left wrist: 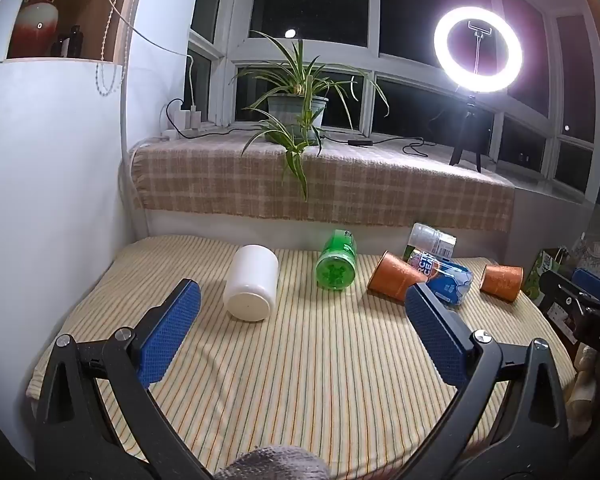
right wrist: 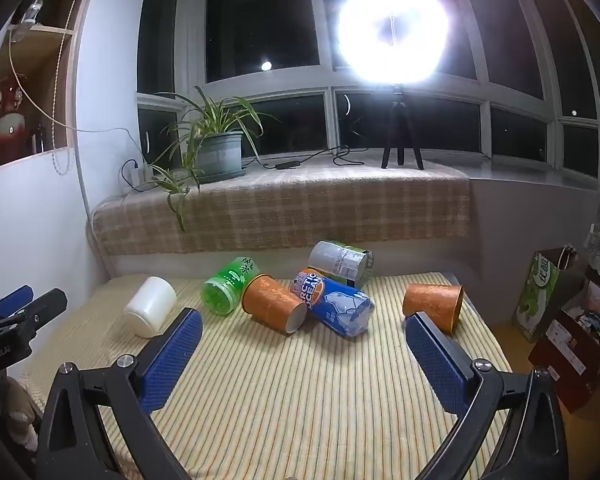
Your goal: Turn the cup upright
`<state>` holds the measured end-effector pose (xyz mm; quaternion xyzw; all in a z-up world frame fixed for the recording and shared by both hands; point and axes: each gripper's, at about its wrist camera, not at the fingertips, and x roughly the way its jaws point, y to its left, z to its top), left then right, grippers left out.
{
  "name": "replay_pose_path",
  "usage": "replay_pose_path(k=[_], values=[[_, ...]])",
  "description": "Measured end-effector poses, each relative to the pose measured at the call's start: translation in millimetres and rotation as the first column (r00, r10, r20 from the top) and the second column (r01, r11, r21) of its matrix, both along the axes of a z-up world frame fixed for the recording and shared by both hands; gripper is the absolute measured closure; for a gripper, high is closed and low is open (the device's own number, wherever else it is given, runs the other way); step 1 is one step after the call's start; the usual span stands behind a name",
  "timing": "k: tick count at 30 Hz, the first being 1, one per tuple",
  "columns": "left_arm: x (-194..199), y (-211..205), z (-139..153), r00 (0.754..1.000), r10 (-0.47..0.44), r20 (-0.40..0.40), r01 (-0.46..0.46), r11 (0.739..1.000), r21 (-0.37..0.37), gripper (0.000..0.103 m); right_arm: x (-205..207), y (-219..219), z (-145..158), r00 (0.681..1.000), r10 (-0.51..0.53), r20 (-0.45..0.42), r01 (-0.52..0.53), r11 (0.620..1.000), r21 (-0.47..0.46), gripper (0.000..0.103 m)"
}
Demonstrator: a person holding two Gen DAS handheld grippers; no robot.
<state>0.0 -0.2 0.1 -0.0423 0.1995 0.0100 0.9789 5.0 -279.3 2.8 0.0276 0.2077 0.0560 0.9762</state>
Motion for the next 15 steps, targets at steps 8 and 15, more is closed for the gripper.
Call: replay_pose_path(k=[8,15], values=[[0.0,-0.1,-0.1,1.0,0.0,0.0,0.0,1.0,-0.005,0.0,1.9,-0.6,-1.6,1.0,-0.006,-0.006,0.006,1.0,-0.01,0.0],[-0.2,0.1,0.4,1.0,-0.004,0.003,0.004,1.0,-0.007,0.0,2.7,-1.9,-5.6,1.0,-0.007,-0.013,0.006,1.0,-0.006,0.0]])
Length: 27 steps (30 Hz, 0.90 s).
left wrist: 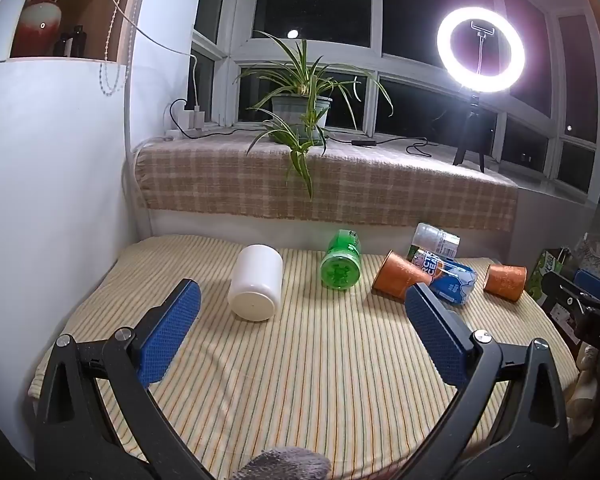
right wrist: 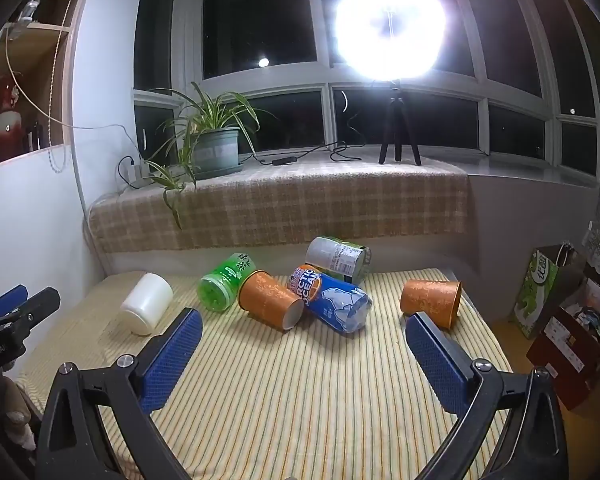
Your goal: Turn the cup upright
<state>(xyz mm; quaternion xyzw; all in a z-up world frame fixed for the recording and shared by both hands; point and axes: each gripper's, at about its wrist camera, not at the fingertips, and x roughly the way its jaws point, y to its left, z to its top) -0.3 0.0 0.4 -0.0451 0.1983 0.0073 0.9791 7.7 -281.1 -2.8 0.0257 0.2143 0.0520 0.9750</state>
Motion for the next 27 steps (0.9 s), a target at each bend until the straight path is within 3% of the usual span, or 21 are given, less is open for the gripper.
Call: replay_pose_path(k=[27], values=[[0.3,0.0,-0.5,1.0,0.002,0.0,-0.002,1.0,0.001,0.0,2.0,2.2,-0.7,1.0,-0.003,-0.016,0.003,1.0,0.002,0.0]])
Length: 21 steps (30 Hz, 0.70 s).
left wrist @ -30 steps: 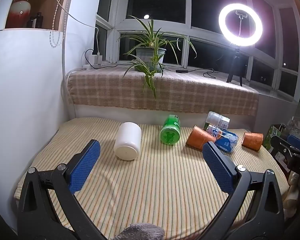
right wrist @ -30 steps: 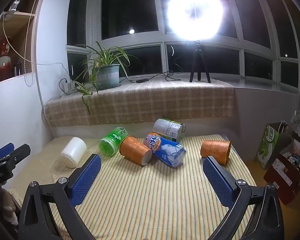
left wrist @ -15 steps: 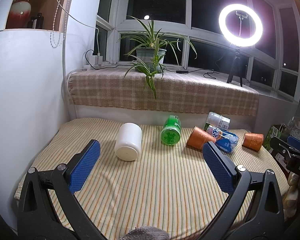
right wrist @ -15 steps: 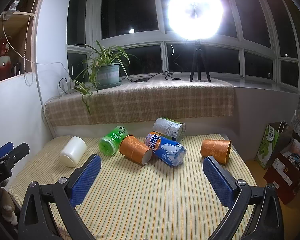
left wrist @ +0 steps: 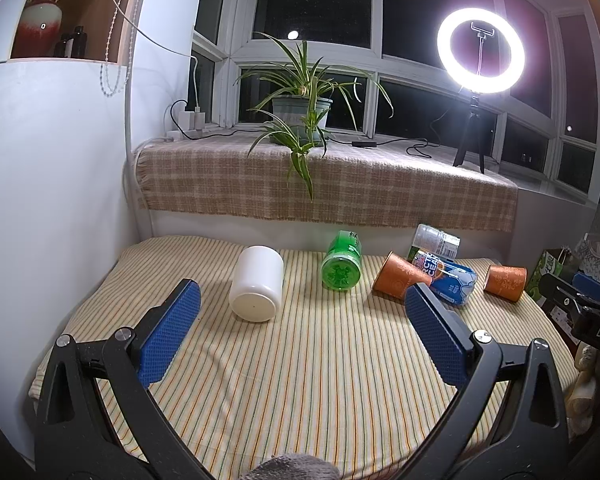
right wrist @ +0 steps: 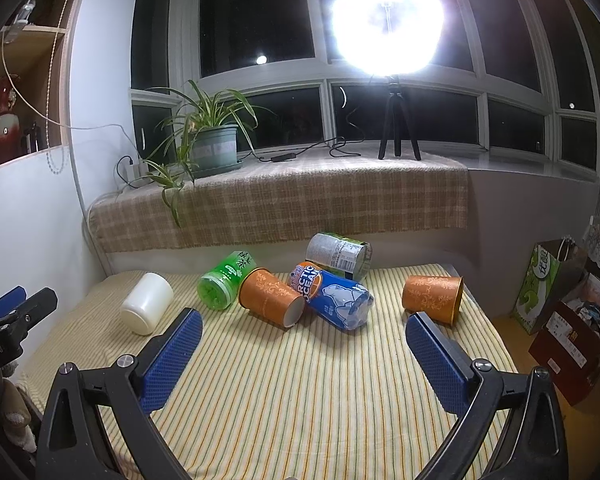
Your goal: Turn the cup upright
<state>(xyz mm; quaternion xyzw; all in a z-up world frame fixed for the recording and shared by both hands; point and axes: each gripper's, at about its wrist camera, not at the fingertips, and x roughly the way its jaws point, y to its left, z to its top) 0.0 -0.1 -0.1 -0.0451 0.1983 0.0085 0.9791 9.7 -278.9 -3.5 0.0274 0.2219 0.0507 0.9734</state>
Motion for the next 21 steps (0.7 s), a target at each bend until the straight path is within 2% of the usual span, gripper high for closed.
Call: replay_pose_path(k=[21], values=[[0.0,0.1,0.0,1.0,0.0,0.001,0.0,1.0,0.0,0.0,0.9,0.0,-1.4,1.0,-0.001,-0.007,0.001,1.0,0.006,0.0]])
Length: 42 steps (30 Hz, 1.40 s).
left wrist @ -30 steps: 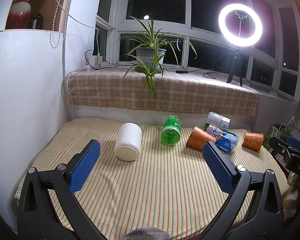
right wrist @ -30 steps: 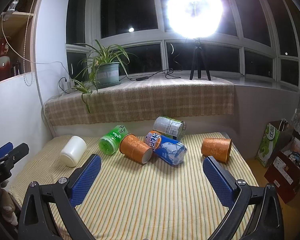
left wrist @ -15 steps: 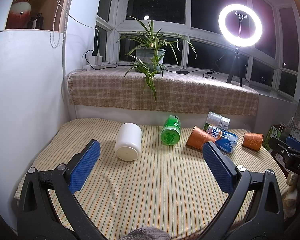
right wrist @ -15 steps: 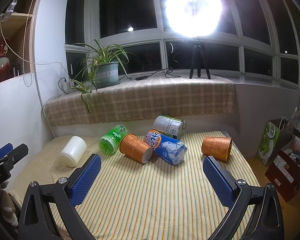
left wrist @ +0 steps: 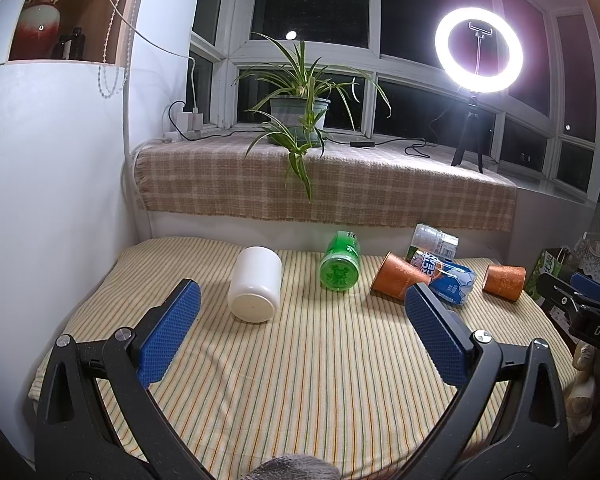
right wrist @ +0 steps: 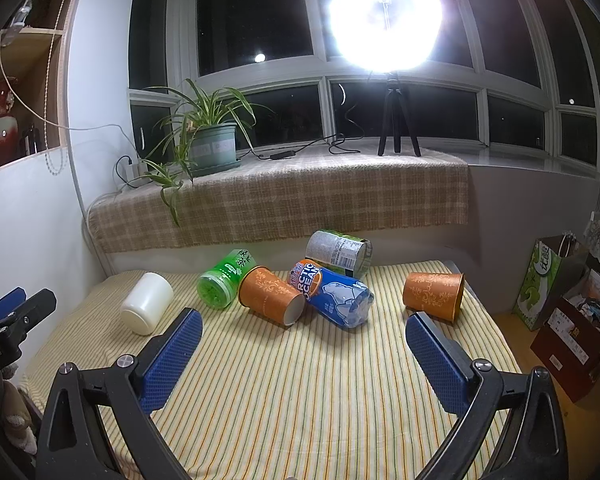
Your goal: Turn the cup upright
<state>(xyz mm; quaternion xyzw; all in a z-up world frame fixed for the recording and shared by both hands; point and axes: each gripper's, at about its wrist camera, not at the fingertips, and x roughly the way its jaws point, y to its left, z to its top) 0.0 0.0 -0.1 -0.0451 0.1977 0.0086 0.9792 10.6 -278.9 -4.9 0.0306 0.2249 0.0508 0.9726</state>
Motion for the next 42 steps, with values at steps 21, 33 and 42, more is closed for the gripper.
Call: replay_pose_path(k=[21,33,42], values=[[-0.1,-0.1,0.1,1.0,0.0,0.0,0.0,1.0,0.001,0.0,3.1,3.3,-2.4,1.0,0.007,-0.012,-0.007,1.0,0.004,0.0],[-1.6,0.2,1.0,1.0,0.006,-0.002,-0.006,1.0,0.001,0.0,8.1,9.9,-2.9,0.999,0.023,-0.023,-0.022,1.0,0.005,0.0],[-0.7,18.2,-12.4,1.0,0.017,-0.02,-0.017,1.0,-0.008,0.0,38.2,23.2,-4.6,0.991,0.095,-0.091,-0.089,0.994,0.065,0.0]])
